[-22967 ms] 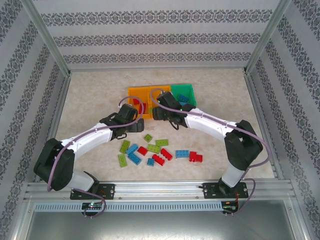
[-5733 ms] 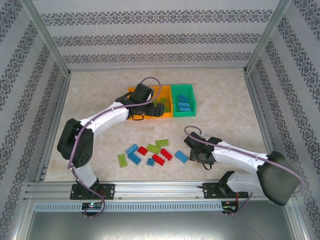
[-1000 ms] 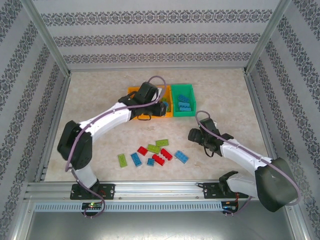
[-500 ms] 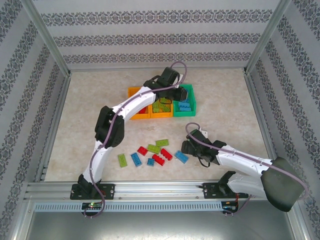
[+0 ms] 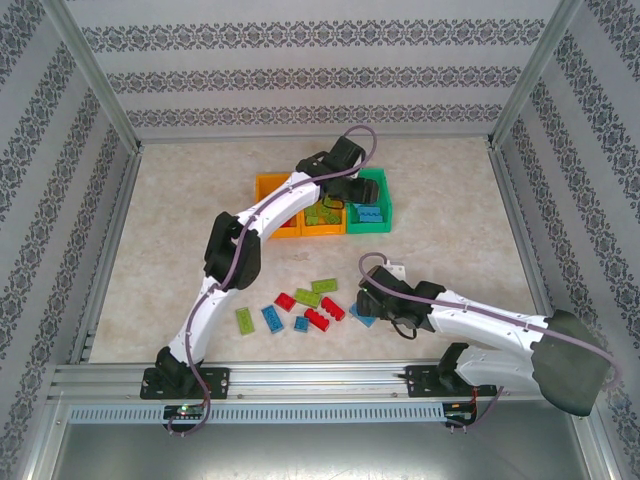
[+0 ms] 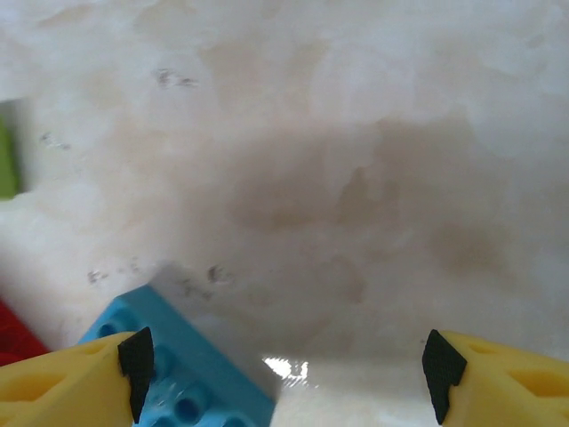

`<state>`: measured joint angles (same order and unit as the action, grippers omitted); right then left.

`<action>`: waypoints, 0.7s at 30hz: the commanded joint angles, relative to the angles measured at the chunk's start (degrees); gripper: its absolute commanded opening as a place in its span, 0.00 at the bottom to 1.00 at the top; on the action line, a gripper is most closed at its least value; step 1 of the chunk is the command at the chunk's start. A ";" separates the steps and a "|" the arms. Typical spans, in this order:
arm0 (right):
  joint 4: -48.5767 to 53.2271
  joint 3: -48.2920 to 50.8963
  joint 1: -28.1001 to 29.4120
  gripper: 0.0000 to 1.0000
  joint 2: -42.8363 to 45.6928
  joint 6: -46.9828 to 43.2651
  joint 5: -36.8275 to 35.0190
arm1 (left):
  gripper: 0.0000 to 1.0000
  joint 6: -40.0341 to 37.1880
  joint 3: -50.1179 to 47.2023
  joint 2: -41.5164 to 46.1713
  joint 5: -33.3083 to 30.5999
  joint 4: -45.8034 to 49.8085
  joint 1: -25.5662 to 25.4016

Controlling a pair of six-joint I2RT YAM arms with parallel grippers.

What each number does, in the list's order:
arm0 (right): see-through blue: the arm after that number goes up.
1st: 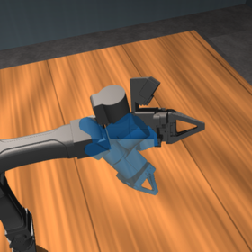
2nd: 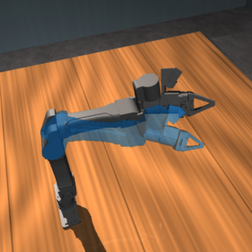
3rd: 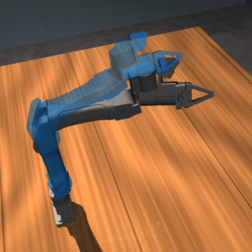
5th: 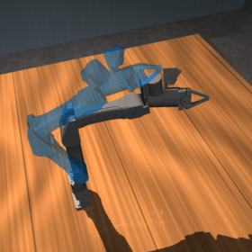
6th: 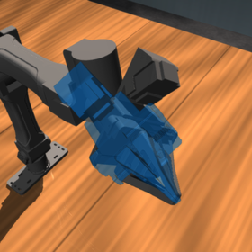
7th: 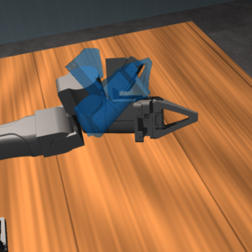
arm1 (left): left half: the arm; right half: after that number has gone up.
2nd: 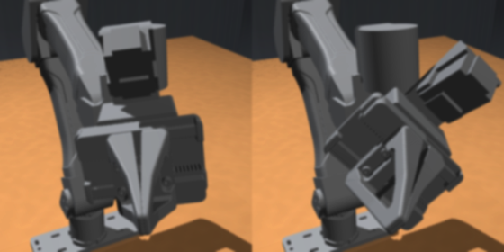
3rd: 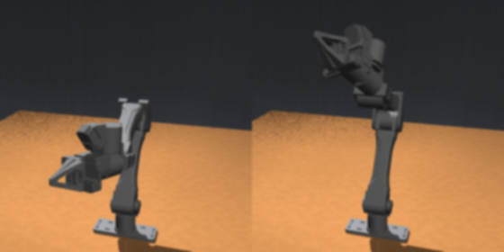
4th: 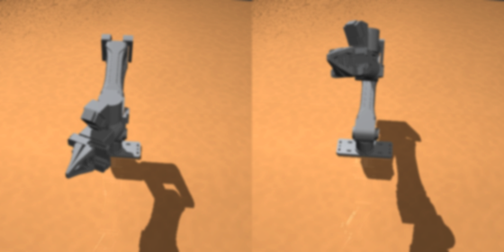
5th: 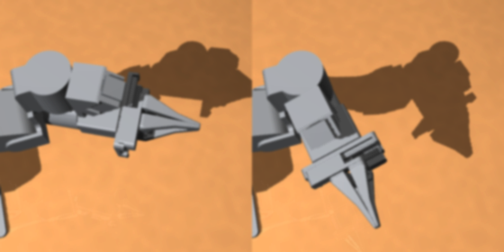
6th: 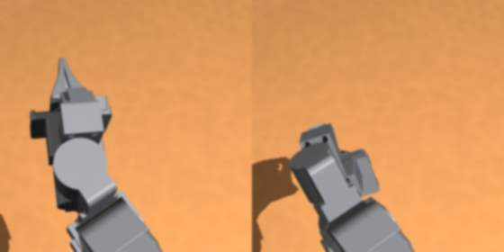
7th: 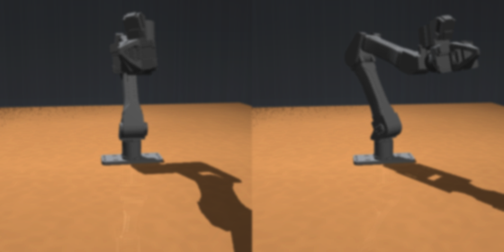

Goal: Sort the legos into containers by color

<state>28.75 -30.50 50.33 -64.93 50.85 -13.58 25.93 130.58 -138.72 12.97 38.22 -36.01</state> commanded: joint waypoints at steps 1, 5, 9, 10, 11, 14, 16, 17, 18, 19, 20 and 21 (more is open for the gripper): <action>3.45 -2.23 2.25 0.82 -1.20 -1.74 -0.32 | 0.77 -0.18 -5.04 7.31 -2.33 0.23 -0.64; 5.90 -4.10 4.79 0.82 -2.04 -2.90 -0.31 | 0.88 -0.42 -14.13 14.53 -2.63 -3.96 -0.65; 6.58 -4.82 6.41 0.80 -2.74 -4.32 0.90 | 0.94 -1.21 -22.51 20.91 -2.50 -6.76 -0.63; 6.49 -4.98 6.74 0.80 -2.98 -4.65 1.22 | 0.95 -1.36 -24.22 22.19 -2.59 -7.13 -0.64; 6.47 -5.17 7.11 0.80 -3.46 -5.04 1.50 | 0.95 -1.41 -26.39 23.71 -2.62 -7.74 -0.64; 6.68 -6.04 7.59 0.80 -5.57 -6.27 1.98 | 1.00 -1.42 -32.06 27.71 -2.88 -9.61 -0.60; 7.09 -7.07 7.59 0.80 -7.43 -7.01 1.90 | 1.00 -1.47 -35.23 30.15 -2.96 -10.71 -0.64; 7.27 -7.65 7.57 0.80 -8.84 -7.33 1.77 | 1.00 -1.43 -36.88 31.55 -3.10 -11.47 -0.62; 7.44 -8.21 7.59 0.80 -9.77 -7.52 1.18 | 1.00 -1.34 -38.97 33.17 -3.42 -12.70 -0.63; 7.38 -8.57 7.53 0.80 -10.72 -7.69 0.75 | 1.00 -1.12 -41.33 34.76 -3.80 -14.21 -0.64; 7.27 -8.82 7.45 0.80 -11.66 -7.86 0.10 | 1.00 -0.90 -44.05 36.80 -4.43 -16.07 -0.64; 7.04 -9.11 7.34 0.80 -12.57 -8.09 -0.35 | 1.00 -0.57 -46.72 38.85 -5.01 -17.93 -0.61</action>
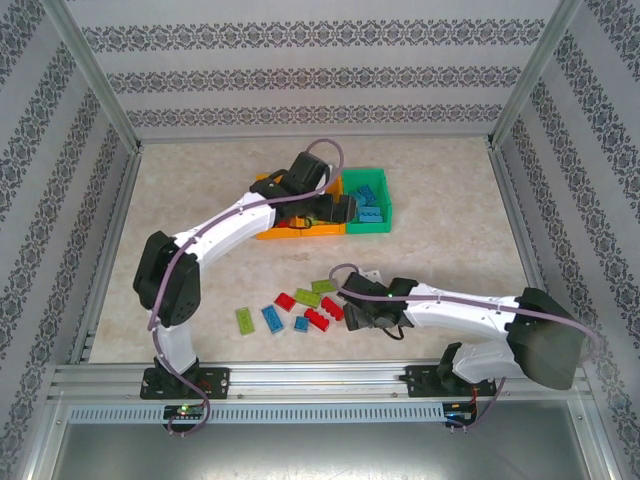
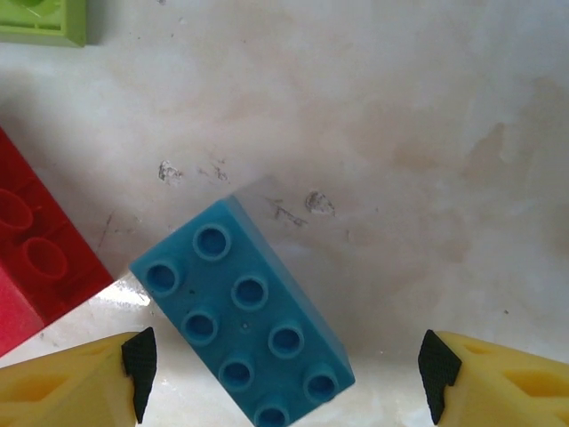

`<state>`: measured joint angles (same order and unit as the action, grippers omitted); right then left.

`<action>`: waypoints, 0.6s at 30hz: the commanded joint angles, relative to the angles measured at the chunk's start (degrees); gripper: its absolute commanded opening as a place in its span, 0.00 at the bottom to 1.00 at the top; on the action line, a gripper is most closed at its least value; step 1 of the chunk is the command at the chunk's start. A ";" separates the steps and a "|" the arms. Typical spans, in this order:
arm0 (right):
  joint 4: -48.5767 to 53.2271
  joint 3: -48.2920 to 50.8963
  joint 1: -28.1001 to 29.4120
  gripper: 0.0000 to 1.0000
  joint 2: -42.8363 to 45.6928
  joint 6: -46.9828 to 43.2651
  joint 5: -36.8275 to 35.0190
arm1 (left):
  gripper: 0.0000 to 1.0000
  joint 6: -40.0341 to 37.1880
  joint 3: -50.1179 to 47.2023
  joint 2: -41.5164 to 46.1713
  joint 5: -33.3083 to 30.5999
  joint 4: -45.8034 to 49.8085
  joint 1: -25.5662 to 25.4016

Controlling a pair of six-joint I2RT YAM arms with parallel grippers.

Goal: Sort the legos into containers by color

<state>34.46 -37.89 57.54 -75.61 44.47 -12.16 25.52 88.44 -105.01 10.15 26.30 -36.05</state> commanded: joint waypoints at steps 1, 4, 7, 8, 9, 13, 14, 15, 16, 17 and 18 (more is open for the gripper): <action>0.85 -1.90 -0.03 0.79 -2.56 -2.13 -1.87 | 1.00 -0.11 -6.72 6.73 -2.70 -7.44 -0.57; -0.70 -2.90 -0.45 0.77 -4.92 -3.78 -1.46 | 1.00 -0.02 -11.88 11.07 -4.51 -9.59 -0.53; 0.18 -4.24 -0.59 0.70 -7.81 -5.04 -0.95 | 1.00 -0.64 -14.22 13.77 -6.52 -8.20 -0.51; 0.79 -4.56 -0.67 0.66 -8.74 -5.11 -0.90 | 1.00 -0.90 -14.95 14.53 -7.39 -7.50 -0.45; 1.00 -4.60 -0.68 0.62 -9.37 -5.10 -0.78 | 1.00 -1.05 -15.59 15.36 -8.28 -6.97 -0.43; -0.74 -3.14 -1.49 0.45 -10.16 -4.48 0.01 | 0.99 -0.91 -19.29 18.63 -10.91 -6.86 -0.25; -1.05 -2.91 -1.85 0.42 -10.08 -4.24 0.38 | 0.99 -0.74 -20.18 19.47 -11.26 -6.84 -0.18; -1.09 -2.89 -1.99 0.38 -10.05 -4.21 0.32 | 1.00 -0.65 -20.98 20.19 -11.62 -6.72 -0.09; -0.84 -2.89 -2.09 0.36 -9.84 -4.13 -0.15 | 0.99 -0.56 -21.59 20.71 -11.89 -6.71 -0.08; -0.71 -2.97 -2.18 0.35 -9.35 -4.04 -0.85 | 1.00 -0.51 -22.19 21.45 -12.14 -6.62 0.02; -0.73 -3.04 -2.35 0.35 -8.60 -4.04 -1.53 | 0.99 -0.49 -22.79 22.12 -12.46 -6.45 0.02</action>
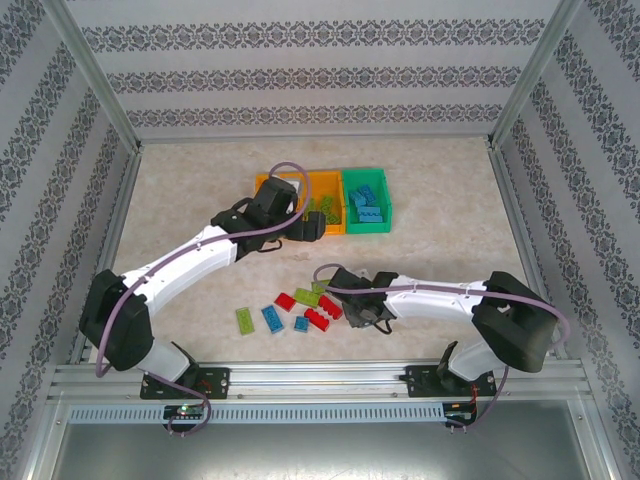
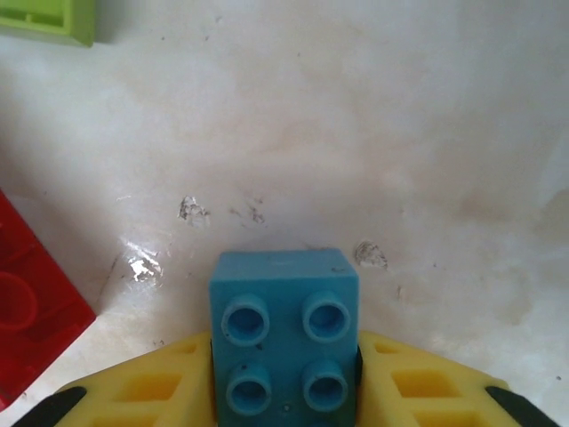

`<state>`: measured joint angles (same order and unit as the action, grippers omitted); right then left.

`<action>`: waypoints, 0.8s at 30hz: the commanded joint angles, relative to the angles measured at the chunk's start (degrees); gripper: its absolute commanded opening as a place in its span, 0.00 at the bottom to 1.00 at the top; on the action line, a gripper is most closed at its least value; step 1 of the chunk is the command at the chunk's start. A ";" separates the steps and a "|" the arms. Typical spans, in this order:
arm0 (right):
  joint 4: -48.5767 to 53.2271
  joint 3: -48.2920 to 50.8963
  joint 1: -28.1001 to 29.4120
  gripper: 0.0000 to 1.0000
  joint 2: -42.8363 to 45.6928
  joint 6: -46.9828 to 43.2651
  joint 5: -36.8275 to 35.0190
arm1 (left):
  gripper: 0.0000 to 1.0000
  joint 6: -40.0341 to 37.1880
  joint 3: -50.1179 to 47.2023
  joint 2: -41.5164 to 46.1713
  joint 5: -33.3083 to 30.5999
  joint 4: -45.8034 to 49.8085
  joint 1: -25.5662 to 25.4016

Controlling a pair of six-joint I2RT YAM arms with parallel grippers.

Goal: Sort the legos into containers by color

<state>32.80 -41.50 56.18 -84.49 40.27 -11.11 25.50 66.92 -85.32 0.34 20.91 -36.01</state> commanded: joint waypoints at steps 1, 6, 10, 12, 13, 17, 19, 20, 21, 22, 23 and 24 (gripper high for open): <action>0.75 0.46 -1.21 0.35 1.12 0.16 -3.08 | 0.99 -0.47 -1.79 2.87 -3.09 -0.84 0.06; -4.33 1.10 -6.07 0.31 7.60 -1.81 -3.44 | 0.99 -0.69 -4.68 5.58 -5.63 0.26 0.15; -9.09 -0.32 -16.23 0.29 9.09 -5.76 3.23 | 0.99 -1.08 -6.88 6.93 -6.79 1.19 0.15; -10.00 -2.90 -21.19 0.29 8.28 -7.72 6.07 | 0.99 -1.19 -8.00 7.51 -7.26 1.74 0.14; -10.49 -3.98 -22.75 0.29 7.90 -8.40 7.17 | 0.99 -1.23 -8.53 7.79 -7.44 1.91 0.13; -14.12 -9.63 -30.05 0.28 4.38 -10.20 12.12 | 0.99 -0.84 -10.97 9.15 -8.01 2.08 0.15; -14.61 -13.69 -32.72 0.26 0.87 -10.91 13.91 | 0.99 -0.67 -11.95 9.79 -8.07 2.03 0.13; -14.55 -15.58 -33.44 0.26 -0.79 -11.31 14.43 | 0.99 -0.71 -12.27 10.03 -8.20 2.18 0.13; -14.33 -18.04 -34.06 0.25 -2.84 -12.07 14.92 | 0.99 -0.79 -12.67 10.21 -8.42 2.36 0.15; -13.80 -20.64 -34.46 0.26 -4.91 -12.90 15.03 | 0.99 -0.80 -13.06 10.39 -8.65 2.51 0.14; -13.06 -23.02 -34.63 0.25 -6.68 -13.51 14.50 | 0.99 -0.80 -13.36 10.55 -8.85 2.72 0.14; -12.20 -25.54 -34.81 0.26 -8.95 -14.31 13.59 | 0.99 -0.80 -13.70 10.65 -8.99 2.95 0.14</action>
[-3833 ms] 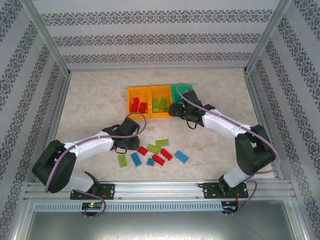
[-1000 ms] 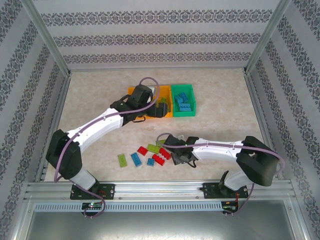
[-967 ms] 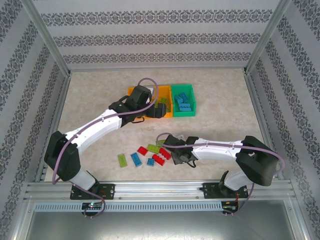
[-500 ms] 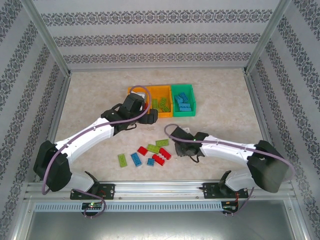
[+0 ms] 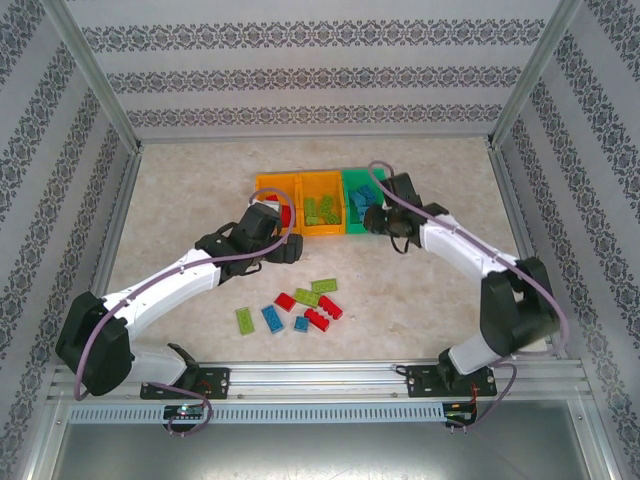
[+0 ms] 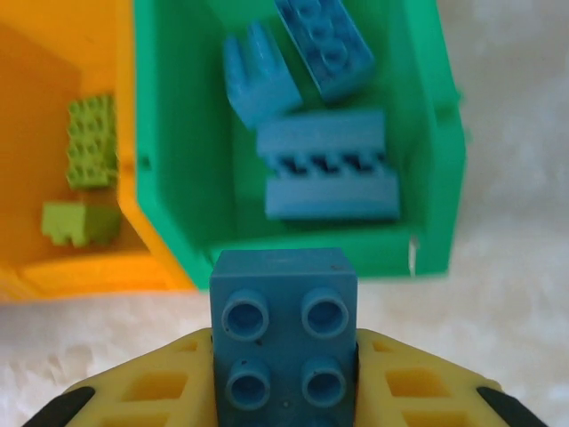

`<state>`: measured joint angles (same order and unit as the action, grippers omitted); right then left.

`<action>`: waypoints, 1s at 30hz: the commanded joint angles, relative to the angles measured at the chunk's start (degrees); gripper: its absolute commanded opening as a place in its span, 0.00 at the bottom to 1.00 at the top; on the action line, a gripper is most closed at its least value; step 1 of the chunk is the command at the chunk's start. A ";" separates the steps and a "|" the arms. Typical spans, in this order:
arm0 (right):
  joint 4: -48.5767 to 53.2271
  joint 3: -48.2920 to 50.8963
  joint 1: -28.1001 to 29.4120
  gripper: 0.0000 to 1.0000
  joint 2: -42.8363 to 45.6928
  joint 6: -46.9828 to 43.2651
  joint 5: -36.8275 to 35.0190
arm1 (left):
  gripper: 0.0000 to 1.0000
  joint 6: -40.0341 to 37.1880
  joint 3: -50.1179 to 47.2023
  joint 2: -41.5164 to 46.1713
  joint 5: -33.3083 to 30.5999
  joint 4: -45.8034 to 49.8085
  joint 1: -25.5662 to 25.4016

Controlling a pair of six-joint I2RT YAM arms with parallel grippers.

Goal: Sort the legos into containers by color

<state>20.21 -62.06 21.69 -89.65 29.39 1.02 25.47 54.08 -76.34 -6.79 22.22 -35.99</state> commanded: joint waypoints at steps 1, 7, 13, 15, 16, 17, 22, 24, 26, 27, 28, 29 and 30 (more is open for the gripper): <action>1.12 -7.58 -0.58 0.27 -5.96 -4.03 0.62 | 0.99 -0.78 -1.23 1.68 -1.90 1.90 0.12; 6.17 -19.56 -2.32 0.33 -16.59 -5.60 -2.90 | 0.99 -0.18 -3.13 2.37 -1.87 3.26 0.10; 7.13 -22.27 -2.53 0.57 -19.29 -5.93 -5.29 | 1.00 -0.85 -5.64 2.64 0.41 4.33 0.13; 7.51 -22.04 -2.52 0.65 -18.80 -5.76 -5.41 | 1.00 -1.27 -6.77 2.42 2.25 4.25 0.11; 7.62 -21.68 -2.45 0.66 -18.15 -5.66 -5.00 | 1.00 -1.52 -7.28 2.36 3.19 4.16 0.13; 7.32 -21.04 -2.22 0.67 -17.30 -5.66 -4.73 | 1.00 -1.91 -7.83 2.21 4.20 4.00 0.13; 5.31 -15.79 -0.26 0.74 -10.98 -6.03 -5.41 | 1.00 -3.59 -9.95 2.20 10.30 1.76 -0.13; 4.49 -13.46 0.33 0.76 -8.64 -5.86 -5.63 | 1.00 -3.67 -10.04 2.09 12.26 1.06 -0.42; 3.69 -10.85 0.72 0.76 -6.52 -5.47 -5.59 | 1.00 -3.68 -9.95 2.02 13.88 0.22 -1.06; 3.41 -9.51 0.85 0.76 -5.36 -5.16 -5.59 | 1.00 -3.78 -9.96 1.91 14.67 -0.34 -1.51; 2.95 -8.02 0.90 0.77 -4.18 -5.00 -5.74 | 1.00 -4.13 -9.86 1.72 15.29 -0.90 -2.08; 2.65 -6.84 0.89 0.77 -3.14 -4.79 -5.82 | 1.00 -4.58 -9.66 1.56 15.63 -1.26 -2.60; 2.26 -5.41 0.89 0.77 -2.07 -4.61 -5.98 | 1.00 -5.53 -9.37 1.13 16.31 -1.61 -3.25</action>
<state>23.62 -70.46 22.57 -94.19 23.86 -3.46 22.55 44.47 -74.85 5.87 23.20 -37.26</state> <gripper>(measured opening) 0.769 0.996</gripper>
